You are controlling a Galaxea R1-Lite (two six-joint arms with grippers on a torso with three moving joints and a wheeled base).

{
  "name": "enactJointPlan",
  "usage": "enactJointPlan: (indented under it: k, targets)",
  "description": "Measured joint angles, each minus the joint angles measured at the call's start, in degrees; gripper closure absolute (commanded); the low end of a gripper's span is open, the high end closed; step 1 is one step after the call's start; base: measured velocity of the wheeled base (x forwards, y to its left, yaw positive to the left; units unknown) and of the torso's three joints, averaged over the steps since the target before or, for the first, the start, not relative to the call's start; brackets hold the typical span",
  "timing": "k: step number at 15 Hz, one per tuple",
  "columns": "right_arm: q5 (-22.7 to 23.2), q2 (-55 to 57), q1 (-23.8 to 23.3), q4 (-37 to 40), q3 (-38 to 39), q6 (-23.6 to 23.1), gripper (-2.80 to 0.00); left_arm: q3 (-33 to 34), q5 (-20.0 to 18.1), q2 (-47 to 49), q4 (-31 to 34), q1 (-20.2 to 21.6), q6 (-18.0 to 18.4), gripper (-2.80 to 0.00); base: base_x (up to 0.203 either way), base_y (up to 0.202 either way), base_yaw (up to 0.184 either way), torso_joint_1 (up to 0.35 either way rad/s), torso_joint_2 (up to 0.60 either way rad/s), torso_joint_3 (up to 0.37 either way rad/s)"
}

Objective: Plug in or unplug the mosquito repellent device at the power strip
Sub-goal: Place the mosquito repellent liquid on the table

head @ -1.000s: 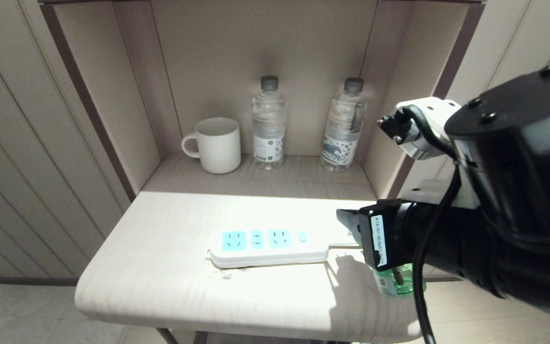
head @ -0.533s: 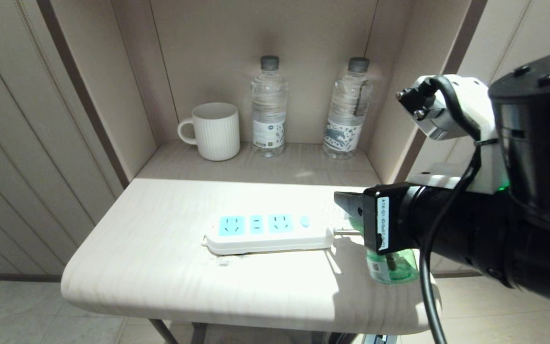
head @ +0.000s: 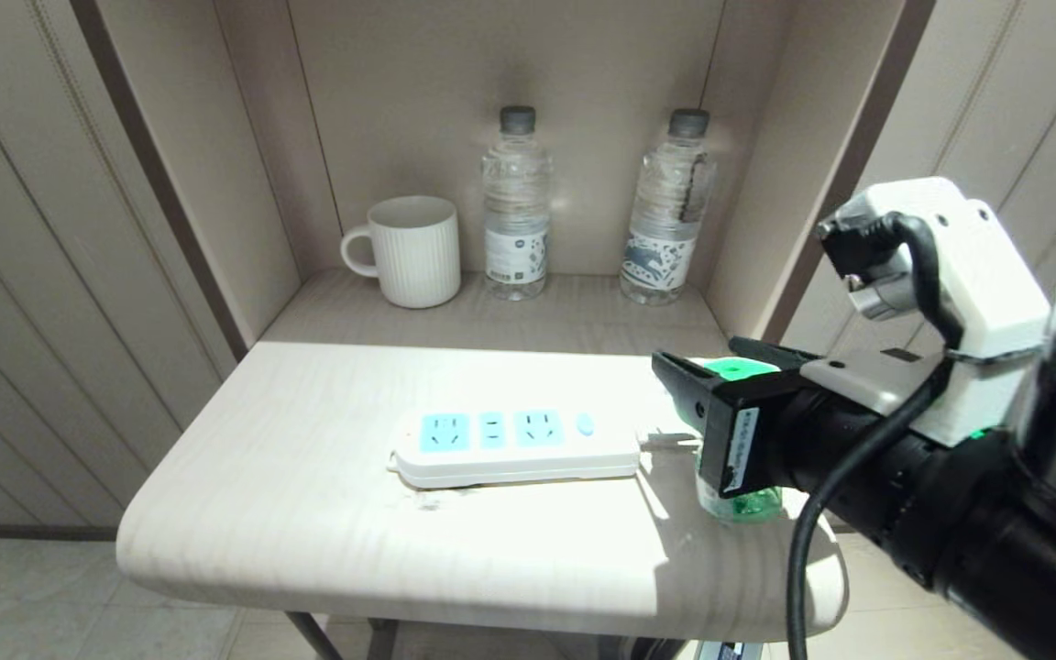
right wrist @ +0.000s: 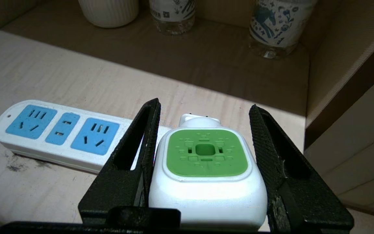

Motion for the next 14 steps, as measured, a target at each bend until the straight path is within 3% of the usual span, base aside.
enactJointPlan:
  k: [2,4,8,14]
  targets:
    - [-1.1,-0.1,0.1,-10.9,4.2,-4.8,0.00,0.0,0.0,0.0,0.0,0.0,0.0,0.00,0.000,0.000,0.000,0.000,0.00,0.000]
    - [-2.0,0.1,0.0,-17.6,6.5,-5.8,0.00,0.0,0.0,0.0,0.0,0.0,0.0,0.00,0.000,0.000,0.000,0.000,0.00,0.000]
    - [-3.1,0.8,0.1,-22.2,8.2,-5.8,0.00,0.0,0.0,0.0,0.0,0.0,0.0,0.00,0.000,0.000,0.000,0.000,0.00,0.000]
    - [-5.5,8.0,2.7,-27.5,4.5,-7.6,0.00,0.0,0.0,0.0,0.0,0.0,0.0,0.00,0.000,0.000,0.000,0.000,0.00,0.000]
